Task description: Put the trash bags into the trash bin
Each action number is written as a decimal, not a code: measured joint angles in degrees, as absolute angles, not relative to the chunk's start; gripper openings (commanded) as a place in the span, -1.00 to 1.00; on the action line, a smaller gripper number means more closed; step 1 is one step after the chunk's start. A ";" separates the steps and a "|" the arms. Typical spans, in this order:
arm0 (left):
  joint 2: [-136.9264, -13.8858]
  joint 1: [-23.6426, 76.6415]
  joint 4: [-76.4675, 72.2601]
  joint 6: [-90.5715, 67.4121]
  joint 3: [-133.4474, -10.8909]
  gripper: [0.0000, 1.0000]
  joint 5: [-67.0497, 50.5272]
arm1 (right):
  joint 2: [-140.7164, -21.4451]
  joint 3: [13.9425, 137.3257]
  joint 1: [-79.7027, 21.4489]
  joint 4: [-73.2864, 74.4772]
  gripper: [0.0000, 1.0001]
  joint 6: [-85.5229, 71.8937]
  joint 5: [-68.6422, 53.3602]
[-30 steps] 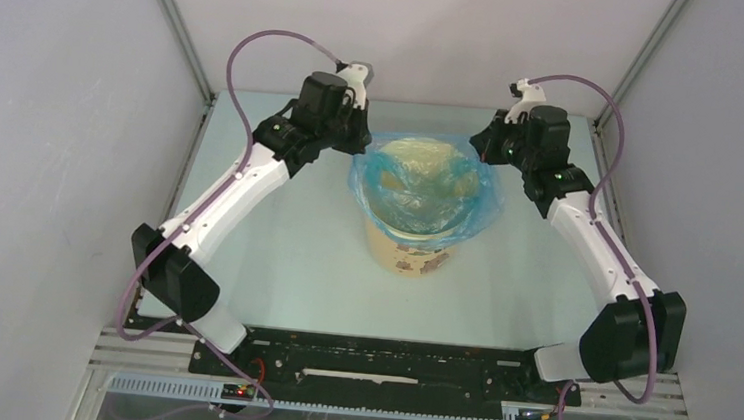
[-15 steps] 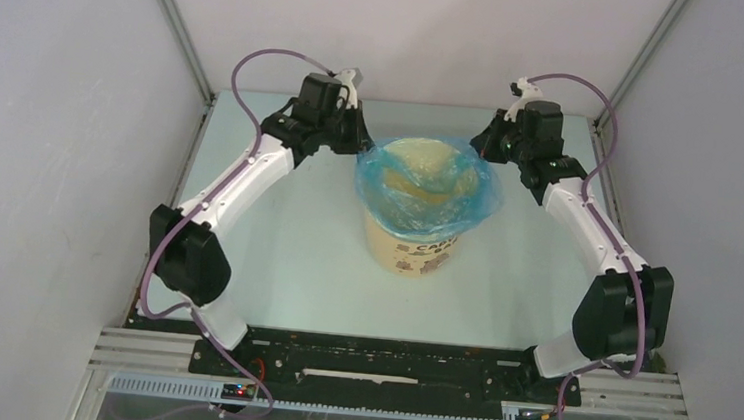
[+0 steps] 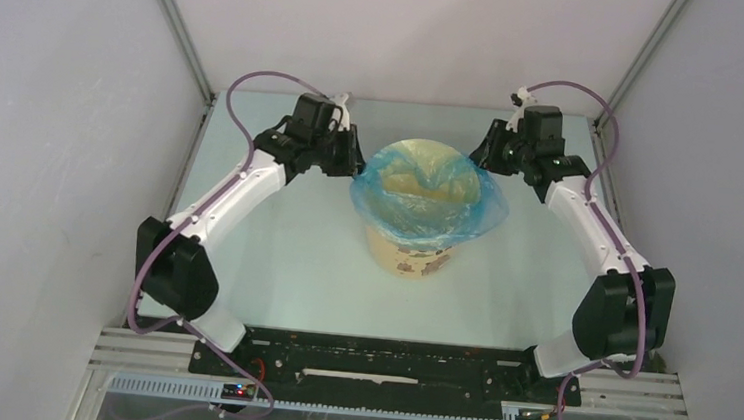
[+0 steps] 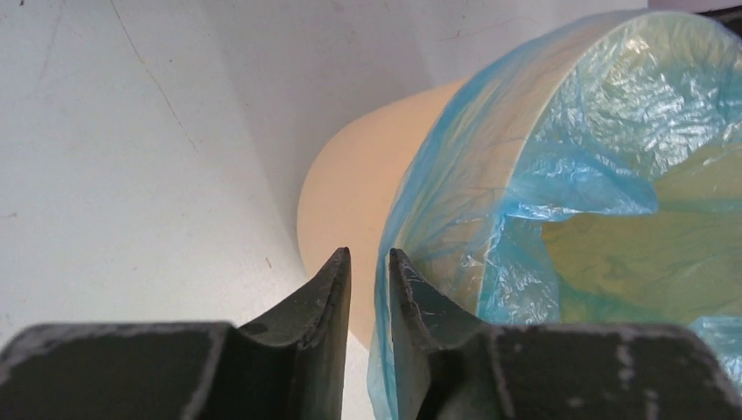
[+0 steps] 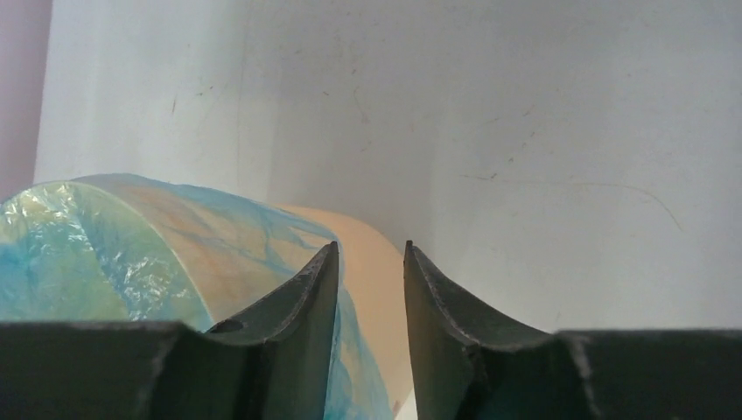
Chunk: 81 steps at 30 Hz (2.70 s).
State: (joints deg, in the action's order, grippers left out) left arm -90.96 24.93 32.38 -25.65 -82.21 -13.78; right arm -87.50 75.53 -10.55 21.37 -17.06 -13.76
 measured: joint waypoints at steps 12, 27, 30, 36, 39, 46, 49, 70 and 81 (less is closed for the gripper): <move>-81.80 24.14 38.54 -28.34 -82.21 0.32 -9.98 | -77.76 83.20 -6.02 39.51 0.62 -18.70 -13.15; -75.55 23.49 37.89 -34.44 -72.79 0.11 -13.21 | -65.95 70.98 -4.89 45.93 0.55 -23.42 -22.04; -75.75 23.46 37.15 -35.20 -70.98 -0.14 -14.37 | -65.21 67.13 -4.89 45.28 0.37 -25.58 -23.20; -75.75 23.46 34.79 -36.10 -67.81 -0.52 -15.46 | -61.54 62.11 -4.67 39.09 -0.12 -29.76 -25.71; -75.75 23.44 33.63 -36.47 -66.46 -0.62 -16.49 | -60.69 61.04 -4.64 36.93 -0.02 -30.63 -26.55; -75.75 23.44 31.27 -37.19 -65.67 -0.79 -18.33 | -59.72 60.53 -4.62 38.96 0.33 -30.76 -26.00; -75.81 23.44 30.57 -37.58 -65.67 -0.88 -18.85 | -58.74 60.60 -4.62 41.06 0.27 -30.24 -25.30; -79.37 23.44 28.38 -37.74 -65.65 -0.99 -21.39 | -53.34 61.21 -2.98 45.60 0.28 -26.11 -22.39; -82.54 23.44 27.92 -37.74 -65.36 -1.00 -21.43 | -61.89 58.67 -2.96 36.67 -0.31 -24.12 -24.10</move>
State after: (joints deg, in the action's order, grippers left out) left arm -82.54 23.44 27.92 -37.74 -65.36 -21.43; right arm -61.89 58.67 -2.96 36.67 -24.12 -24.10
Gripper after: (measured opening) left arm 0.006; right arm 0.399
